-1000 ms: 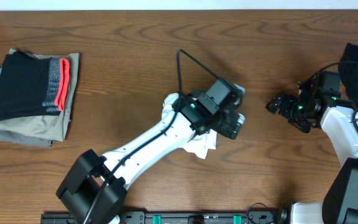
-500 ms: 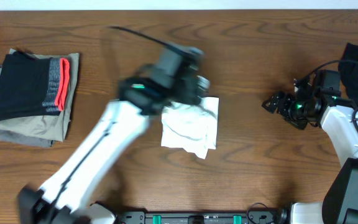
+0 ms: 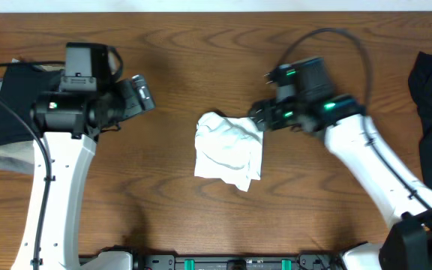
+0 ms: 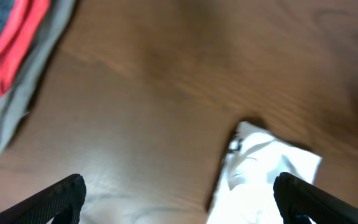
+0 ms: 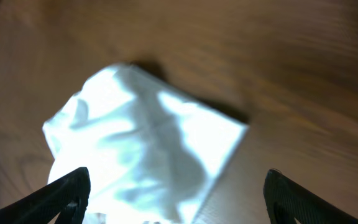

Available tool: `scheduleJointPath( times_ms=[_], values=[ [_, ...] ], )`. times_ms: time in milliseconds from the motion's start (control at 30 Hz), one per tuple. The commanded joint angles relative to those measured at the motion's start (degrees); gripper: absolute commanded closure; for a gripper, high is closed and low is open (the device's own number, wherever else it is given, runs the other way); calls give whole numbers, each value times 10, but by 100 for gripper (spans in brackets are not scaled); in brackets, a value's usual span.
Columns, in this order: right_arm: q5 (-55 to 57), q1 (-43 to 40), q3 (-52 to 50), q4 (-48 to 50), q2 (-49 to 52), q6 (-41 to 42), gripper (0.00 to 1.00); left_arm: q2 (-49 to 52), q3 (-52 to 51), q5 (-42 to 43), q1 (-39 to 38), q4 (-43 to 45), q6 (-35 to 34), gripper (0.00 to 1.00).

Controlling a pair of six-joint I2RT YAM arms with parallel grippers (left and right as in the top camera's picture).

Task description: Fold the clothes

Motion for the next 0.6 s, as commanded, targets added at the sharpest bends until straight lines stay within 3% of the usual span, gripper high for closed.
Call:
scheduleJointPath(
  times_ms=[0, 100, 233, 567],
  values=[
    [97, 54, 6, -24, 4, -10, 14, 4, -8, -7, 24, -15, -3, 2],
    [92, 76, 6, -55, 9, 57, 17, 4, -14, -7, 36, -18, -3, 2],
    [-24, 78, 7, -63, 9, 124, 38, 6, -15, -7, 39, -17, -3, 2],
    [-134, 79, 17, -94, 9, 229, 36, 7, -15, -7, 39, -19, -3, 2]
  ],
)
